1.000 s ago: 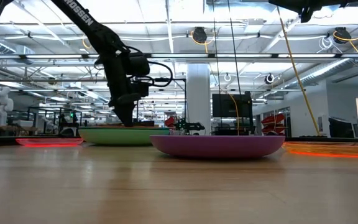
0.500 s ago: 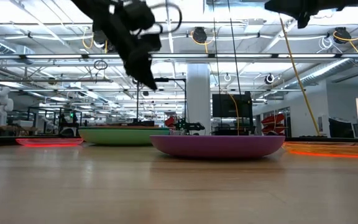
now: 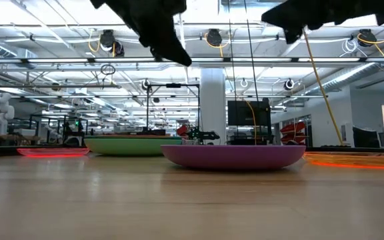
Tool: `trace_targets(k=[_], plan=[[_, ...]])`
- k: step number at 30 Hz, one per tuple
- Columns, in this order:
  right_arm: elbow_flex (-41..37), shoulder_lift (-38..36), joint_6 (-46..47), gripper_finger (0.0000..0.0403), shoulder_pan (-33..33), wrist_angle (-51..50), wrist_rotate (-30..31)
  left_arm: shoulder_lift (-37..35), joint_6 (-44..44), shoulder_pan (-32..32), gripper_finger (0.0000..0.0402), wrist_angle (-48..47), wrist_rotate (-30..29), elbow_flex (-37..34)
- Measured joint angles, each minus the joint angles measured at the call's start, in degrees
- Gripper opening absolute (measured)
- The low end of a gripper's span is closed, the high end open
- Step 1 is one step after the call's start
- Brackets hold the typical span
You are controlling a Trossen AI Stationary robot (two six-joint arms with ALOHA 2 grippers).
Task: Stack plastic plates
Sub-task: Stack the purple plate on top of the dark orange plate
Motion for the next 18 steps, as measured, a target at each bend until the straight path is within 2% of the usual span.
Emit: trace_targets(k=[3,7,18], plan=[[0.0,2.3,-2.8,0.0006,2.6,3.7,-0.1,0.0,-1.4,-2.7,0.0053,-0.4,-2.0,0.0],[0.0,1.1,-6.6,0.0006,4.2,4.2,0.3,0.0,-4.2,-6.0,0.0053,-0.5,-3.8,0.0],[-0.3,-4.1,-8.0,0.0006,4.3,-2.4,1.9,5.8,-9.5,-11.5,0.0053,2.7,-4.2,0.0]])
